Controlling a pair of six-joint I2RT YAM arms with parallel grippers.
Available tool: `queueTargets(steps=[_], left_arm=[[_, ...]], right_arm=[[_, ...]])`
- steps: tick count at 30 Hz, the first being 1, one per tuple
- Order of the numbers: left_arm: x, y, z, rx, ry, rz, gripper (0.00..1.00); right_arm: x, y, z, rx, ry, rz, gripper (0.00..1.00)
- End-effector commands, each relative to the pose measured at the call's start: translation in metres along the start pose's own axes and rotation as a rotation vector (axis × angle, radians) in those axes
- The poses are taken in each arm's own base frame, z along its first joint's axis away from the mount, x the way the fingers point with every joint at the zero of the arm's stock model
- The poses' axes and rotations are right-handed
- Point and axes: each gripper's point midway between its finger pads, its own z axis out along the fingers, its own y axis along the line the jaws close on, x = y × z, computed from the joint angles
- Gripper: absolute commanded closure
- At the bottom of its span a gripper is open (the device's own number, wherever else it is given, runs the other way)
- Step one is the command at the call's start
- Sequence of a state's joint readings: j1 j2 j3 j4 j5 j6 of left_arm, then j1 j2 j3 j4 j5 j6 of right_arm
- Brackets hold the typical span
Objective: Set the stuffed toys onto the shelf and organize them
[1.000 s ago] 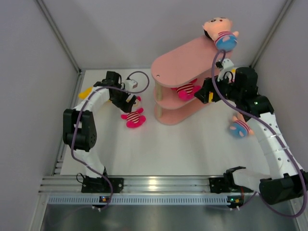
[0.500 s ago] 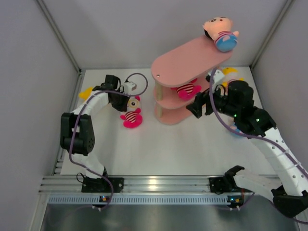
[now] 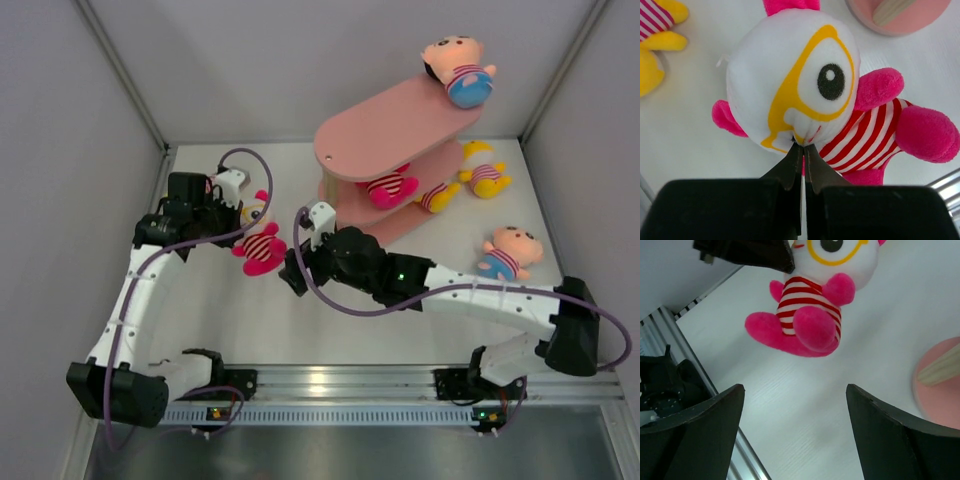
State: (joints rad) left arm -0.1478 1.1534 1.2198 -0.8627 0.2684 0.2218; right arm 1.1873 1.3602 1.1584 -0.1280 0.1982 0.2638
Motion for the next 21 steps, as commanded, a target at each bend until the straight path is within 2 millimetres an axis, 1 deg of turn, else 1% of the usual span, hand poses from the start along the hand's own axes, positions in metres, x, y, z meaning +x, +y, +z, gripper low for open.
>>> queueTargets(steps=[1, 2, 3, 5, 6, 8, 9, 11, 12, 14, 15, 17, 18, 19, 20, 21], left_arm=[[0.012, -0.018, -0.010, 0.063, 0.050, -0.074, 1.00], [0.011, -0.020, -0.012, 0.073, 0.046, -0.077, 1.00], [0.009, -0.024, -0.015, 0.086, 0.035, -0.078, 1.00], [0.005, -0.025, -0.019, 0.088, 0.021, -0.080, 1.00], [0.004, -0.025, -0.019, 0.086, 0.017, -0.080, 1.00], [0.000, -0.026, -0.022, 0.090, 0.008, -0.082, 1.00], [-0.001, -0.027, -0.022, 0.096, 0.004, -0.083, 1.00], [-0.007, -0.032, -0.026, 0.120, -0.014, -0.083, 1.00], [-0.008, -0.033, -0.027, 0.126, -0.016, -0.084, 1.00], [-0.013, -0.032, -0.030, 0.121, -0.029, -0.084, 1.00], [-0.014, -0.031, -0.031, 0.117, -0.034, -0.081, 1.00], [-0.017, -0.031, -0.032, 0.115, -0.039, -0.080, 1.00], [-0.017, -0.031, -0.032, 0.118, -0.039, -0.079, 1.00], [-0.017, -0.033, -0.032, 0.127, -0.038, -0.075, 1.00], [-0.018, -0.038, -0.034, 0.156, -0.040, -0.070, 1.00], [-0.017, -0.040, -0.034, 0.171, -0.035, -0.064, 0.89]], right_arm=[[-0.062, 0.003, 0.013, 0.000, -0.219, 0.154, 0.17], [-0.062, 0.003, 0.018, -0.015, -0.217, 0.195, 0.17], [-0.060, -0.003, 0.028, -0.013, -0.205, 0.211, 0.17], [-0.057, -0.002, 0.036, -0.033, -0.188, 0.220, 0.18], [-0.050, -0.002, 0.043, -0.036, -0.167, 0.221, 0.18], [-0.045, 0.000, 0.049, -0.050, -0.153, 0.230, 0.19], [-0.039, -0.001, 0.055, -0.045, -0.137, 0.229, 0.22], [-0.029, -0.003, 0.062, -0.036, -0.107, 0.244, 0.29], [-0.027, -0.006, 0.062, -0.028, -0.100, 0.254, 0.31], [-0.025, -0.009, 0.062, -0.022, -0.095, 0.263, 0.40], [-0.027, -0.011, 0.059, -0.017, -0.103, 0.265, 0.53], [-0.029, -0.014, 0.056, -0.003, -0.105, 0.266, 0.72], [-0.035, -0.015, 0.050, -0.002, -0.116, 0.265, 0.94], [-0.037, -0.016, 0.047, 0.000, -0.113, 0.256, 1.00], [-0.037, -0.016, 0.042, -0.004, -0.103, 0.240, 1.00], [-0.043, -0.012, 0.031, -0.039, -0.107, 0.222, 1.00]])
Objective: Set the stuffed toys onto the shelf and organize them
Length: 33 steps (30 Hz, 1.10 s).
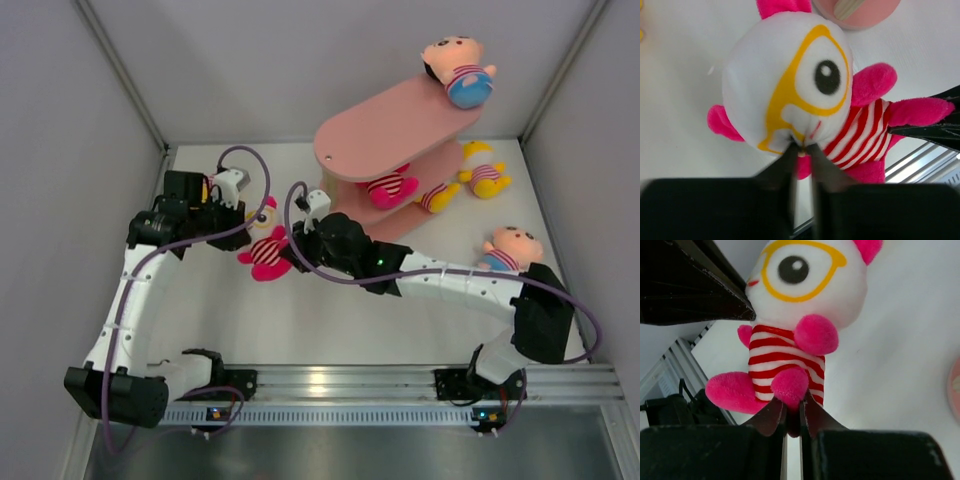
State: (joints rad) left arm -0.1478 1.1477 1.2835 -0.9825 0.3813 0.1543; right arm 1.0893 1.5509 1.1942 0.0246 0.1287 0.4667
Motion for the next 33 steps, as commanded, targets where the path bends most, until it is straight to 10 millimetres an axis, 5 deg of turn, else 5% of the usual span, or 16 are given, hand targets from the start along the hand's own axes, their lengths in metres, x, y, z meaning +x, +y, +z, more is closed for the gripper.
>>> queueTargets(steps=[1, 2, 5, 9, 16, 19, 23, 28, 33], left_arm=[[-0.013, -0.016, -0.014, 0.061, -0.049, 0.024, 0.68], [-0.012, -0.016, -0.013, 0.061, -0.043, 0.025, 0.32], [-0.010, -0.007, -0.013, 0.019, -0.033, 0.042, 0.04], [-0.006, 0.009, -0.008, -0.054, 0.006, 0.053, 0.02], [-0.007, 0.007, 0.003, -0.010, 0.029, 0.049, 0.02], [-0.009, 0.006, 0.004, 0.000, 0.028, 0.054, 0.02], [-0.010, 0.006, 0.003, -0.002, 0.024, 0.058, 0.02], [-0.007, 0.009, 0.001, -0.021, 0.024, 0.072, 0.02], [-0.007, 0.010, 0.002, -0.022, 0.027, 0.075, 0.02]], right_arm=[[-0.053, 0.022, -0.036, -0.101, -0.098, -0.051, 1.00], [-0.049, 0.023, -0.044, -0.123, -0.071, -0.075, 1.00], [-0.038, 0.023, -0.083, -0.210, 0.039, -0.158, 1.00], [0.025, -0.008, -0.137, -0.212, 0.311, -0.188, 1.00], [0.070, -0.067, -0.218, -0.014, 0.533, -0.061, 1.00], [0.067, -0.095, -0.244, 0.107, 0.574, -0.002, 1.00], [0.055, -0.161, -0.275, 0.433, 0.597, 0.070, 1.00], [0.033, -0.200, -0.289, 0.626, 0.506, 0.148, 1.00], [-0.048, -0.242, -0.329, 0.966, 0.227, 0.052, 1.00]])
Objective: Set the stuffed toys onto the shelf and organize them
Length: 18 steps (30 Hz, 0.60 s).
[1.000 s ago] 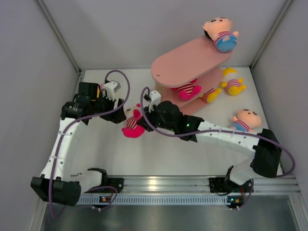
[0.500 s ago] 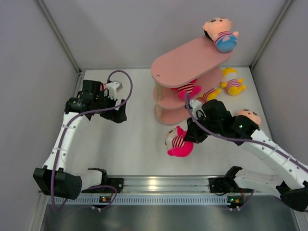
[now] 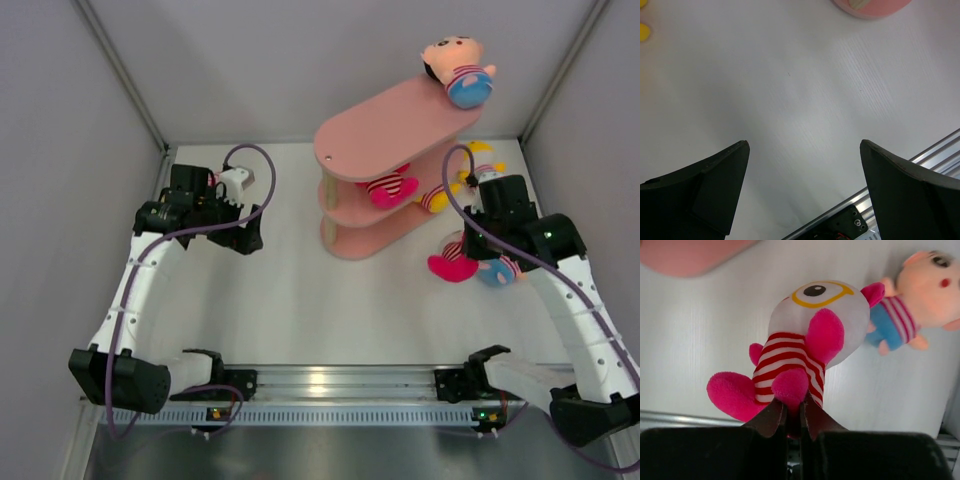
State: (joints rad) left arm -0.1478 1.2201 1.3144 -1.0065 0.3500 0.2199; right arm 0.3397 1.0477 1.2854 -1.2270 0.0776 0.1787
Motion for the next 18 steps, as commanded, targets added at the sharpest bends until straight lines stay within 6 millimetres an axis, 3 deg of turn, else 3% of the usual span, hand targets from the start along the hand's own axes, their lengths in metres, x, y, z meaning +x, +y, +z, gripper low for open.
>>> queueTargets(steps=[1, 4, 7, 14, 18], left_arm=[[-0.010, -0.002, -0.010, -0.003, -0.038, 0.032, 0.02], [-0.011, -0.007, -0.010, 0.021, -0.044, 0.031, 0.02], [-0.013, -0.009, -0.010, 0.037, -0.048, 0.027, 0.02], [-0.016, -0.009, -0.008, 0.040, -0.046, 0.025, 0.02], [-0.016, -0.008, -0.007, 0.041, -0.043, 0.028, 0.02]], right_arm=[[-0.068, -0.050, -0.048, 0.248, -0.302, 0.078, 1.00], [-0.105, -0.069, -0.066, 0.299, -0.469, 0.116, 1.00], [-0.132, -0.077, -0.068, 0.281, -0.570, 0.106, 1.00], [-0.187, -0.059, -0.092, 0.031, -0.858, 0.011, 1.00], [-0.202, -0.047, -0.087, -0.056, -0.893, -0.100, 1.00]])
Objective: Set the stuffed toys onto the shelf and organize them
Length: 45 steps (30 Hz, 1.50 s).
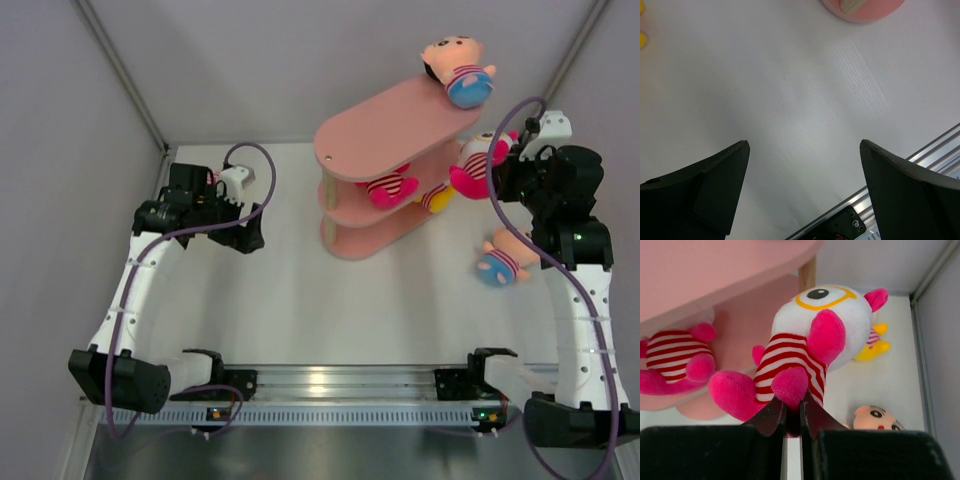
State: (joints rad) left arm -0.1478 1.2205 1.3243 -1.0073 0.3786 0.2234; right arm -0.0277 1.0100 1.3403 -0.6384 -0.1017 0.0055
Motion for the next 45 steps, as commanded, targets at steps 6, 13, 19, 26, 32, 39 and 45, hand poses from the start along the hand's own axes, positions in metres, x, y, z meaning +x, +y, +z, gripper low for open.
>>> queueTargets(steps=[6, 13, 19, 26, 32, 39, 45], left_arm=[[-0.012, -0.001, -0.004, 0.006, -0.024, 0.024, 0.02], [-0.011, 0.000, -0.003, 0.003, -0.017, 0.022, 0.03], [-0.010, 0.001, -0.002, -0.001, -0.012, 0.020, 0.03], [-0.011, 0.001, 0.000, 0.006, -0.009, 0.012, 0.03], [-0.012, 0.000, 0.002, 0.012, -0.005, 0.001, 0.03], [-0.012, 0.002, 0.004, 0.010, 0.000, -0.004, 0.03], [-0.012, 0.002, 0.004, 0.005, 0.001, -0.009, 0.03]], right_arm=[[-0.048, 0.030, 0.024, -0.393, -0.233, -0.072, 1.00], [-0.012, 0.051, 0.055, -0.672, -0.146, -0.018, 1.00], [0.013, 0.039, 0.079, -0.716, -0.086, 0.029, 1.00], [0.028, 0.023, 0.105, -0.680, -0.046, 0.059, 1.00], [0.038, 0.014, 0.138, -0.697, 0.019, 0.113, 0.98], [0.027, 0.014, 0.153, -0.702, -0.014, 0.116, 0.89], [0.024, 0.027, 0.163, -0.693, -0.007, 0.102, 0.69]])
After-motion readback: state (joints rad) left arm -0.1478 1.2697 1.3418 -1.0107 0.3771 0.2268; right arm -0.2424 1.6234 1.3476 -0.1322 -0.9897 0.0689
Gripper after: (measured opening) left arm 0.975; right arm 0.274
